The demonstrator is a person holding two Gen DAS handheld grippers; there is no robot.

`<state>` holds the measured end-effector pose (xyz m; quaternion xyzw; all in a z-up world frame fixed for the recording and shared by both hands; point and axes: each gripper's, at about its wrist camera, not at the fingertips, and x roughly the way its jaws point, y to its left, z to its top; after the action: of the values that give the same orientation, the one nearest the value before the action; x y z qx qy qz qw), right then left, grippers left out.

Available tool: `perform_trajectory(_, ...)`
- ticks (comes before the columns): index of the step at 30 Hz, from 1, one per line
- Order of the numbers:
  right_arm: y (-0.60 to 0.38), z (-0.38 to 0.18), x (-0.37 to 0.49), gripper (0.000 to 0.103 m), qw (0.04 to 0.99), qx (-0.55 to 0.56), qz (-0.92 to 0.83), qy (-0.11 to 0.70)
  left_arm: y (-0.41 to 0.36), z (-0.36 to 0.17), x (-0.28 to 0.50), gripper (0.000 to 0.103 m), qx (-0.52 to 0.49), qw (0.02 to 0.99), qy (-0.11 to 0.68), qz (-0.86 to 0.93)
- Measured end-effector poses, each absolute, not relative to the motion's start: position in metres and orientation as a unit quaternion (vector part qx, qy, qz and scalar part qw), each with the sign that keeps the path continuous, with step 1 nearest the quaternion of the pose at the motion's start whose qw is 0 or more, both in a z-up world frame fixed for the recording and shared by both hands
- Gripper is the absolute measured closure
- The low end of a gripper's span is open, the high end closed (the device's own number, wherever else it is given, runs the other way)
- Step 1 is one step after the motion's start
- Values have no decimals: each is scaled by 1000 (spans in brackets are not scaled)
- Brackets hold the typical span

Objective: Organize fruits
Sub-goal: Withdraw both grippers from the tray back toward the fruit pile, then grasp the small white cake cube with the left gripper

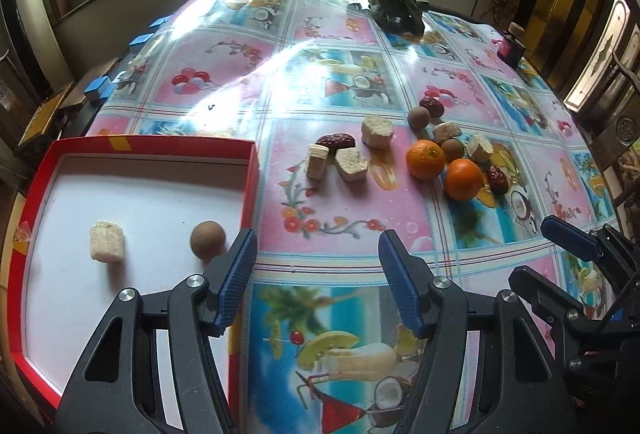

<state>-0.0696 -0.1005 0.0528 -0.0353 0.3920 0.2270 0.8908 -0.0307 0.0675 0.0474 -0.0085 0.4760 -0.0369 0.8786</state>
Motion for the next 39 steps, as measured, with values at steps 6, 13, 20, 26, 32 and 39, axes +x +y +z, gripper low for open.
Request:
perform_trajectory(6, -115, 48, -69, 45, 893, -23, 223, 390, 65, 38, -18, 40, -23, 870, 488, -59)
perform_trajectory(13, -120, 43, -66, 45, 892, -15, 225, 393, 69, 32, 0, 40, -40, 866, 495, -59)
perform_trajectory(20, -121, 39, -64, 45, 888, -13, 229, 398, 64, 26, 17, 40, -6, 864, 501, -50)
perform_trajectory(26, -119, 37, -60, 45, 886, -14, 232, 401, 67, 22, 31, 40, -5, 860, 507, -53)
perform_trajectory(32, -120, 36, -59, 45, 885, -15, 232, 403, 67, 21, 37, 40, 33, 855, 514, -55)
perform_trajectory(39, -119, 33, -56, 45, 883, -16, 232, 407, 70, 15, 48, 40, 44, 849, 524, -50)
